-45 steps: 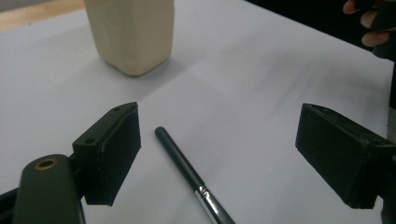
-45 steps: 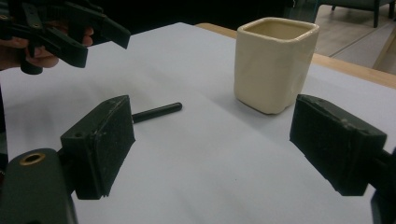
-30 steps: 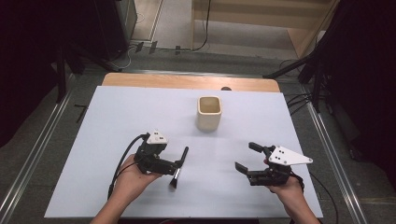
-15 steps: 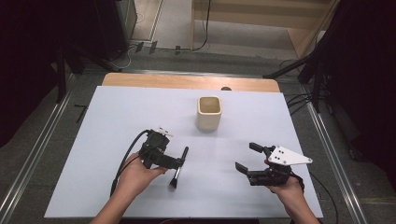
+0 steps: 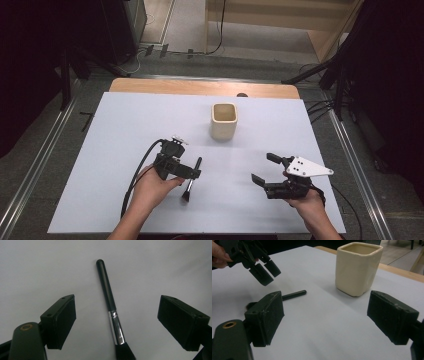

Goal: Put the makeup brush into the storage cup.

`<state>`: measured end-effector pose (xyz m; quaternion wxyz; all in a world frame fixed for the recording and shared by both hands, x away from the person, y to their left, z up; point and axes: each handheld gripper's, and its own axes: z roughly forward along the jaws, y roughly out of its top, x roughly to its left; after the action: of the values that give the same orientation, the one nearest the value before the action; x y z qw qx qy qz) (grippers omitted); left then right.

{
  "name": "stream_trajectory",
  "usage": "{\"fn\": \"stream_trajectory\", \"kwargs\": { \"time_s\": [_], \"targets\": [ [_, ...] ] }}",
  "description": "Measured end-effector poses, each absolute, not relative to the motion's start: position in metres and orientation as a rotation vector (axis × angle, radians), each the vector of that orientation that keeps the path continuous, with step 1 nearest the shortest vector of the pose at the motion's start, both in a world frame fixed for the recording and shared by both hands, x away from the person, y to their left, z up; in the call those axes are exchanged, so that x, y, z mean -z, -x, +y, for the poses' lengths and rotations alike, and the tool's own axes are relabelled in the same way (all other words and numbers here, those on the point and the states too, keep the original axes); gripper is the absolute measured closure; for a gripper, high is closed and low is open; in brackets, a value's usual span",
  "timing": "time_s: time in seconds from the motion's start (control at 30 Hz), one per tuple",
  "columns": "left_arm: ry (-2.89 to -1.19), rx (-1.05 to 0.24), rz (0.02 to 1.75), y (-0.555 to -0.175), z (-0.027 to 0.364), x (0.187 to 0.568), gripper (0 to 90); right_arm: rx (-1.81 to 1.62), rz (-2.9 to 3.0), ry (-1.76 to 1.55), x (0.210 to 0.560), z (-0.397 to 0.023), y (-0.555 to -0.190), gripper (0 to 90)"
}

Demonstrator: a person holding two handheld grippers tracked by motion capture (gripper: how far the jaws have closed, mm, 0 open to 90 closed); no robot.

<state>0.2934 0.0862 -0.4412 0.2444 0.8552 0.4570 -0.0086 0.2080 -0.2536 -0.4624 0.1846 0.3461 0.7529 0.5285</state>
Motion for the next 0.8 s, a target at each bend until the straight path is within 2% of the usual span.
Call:
{"fn": "stream_trajectory", "kwargs": {
  "time_s": [0.8],
  "targets": [
    [-2.272, -0.035, 1.393, -0.284, 0.076, 0.445, 16.1, -1.494, 2.144, -0.967, 0.463, -0.245, -0.221, 14.5]
  ]
}}
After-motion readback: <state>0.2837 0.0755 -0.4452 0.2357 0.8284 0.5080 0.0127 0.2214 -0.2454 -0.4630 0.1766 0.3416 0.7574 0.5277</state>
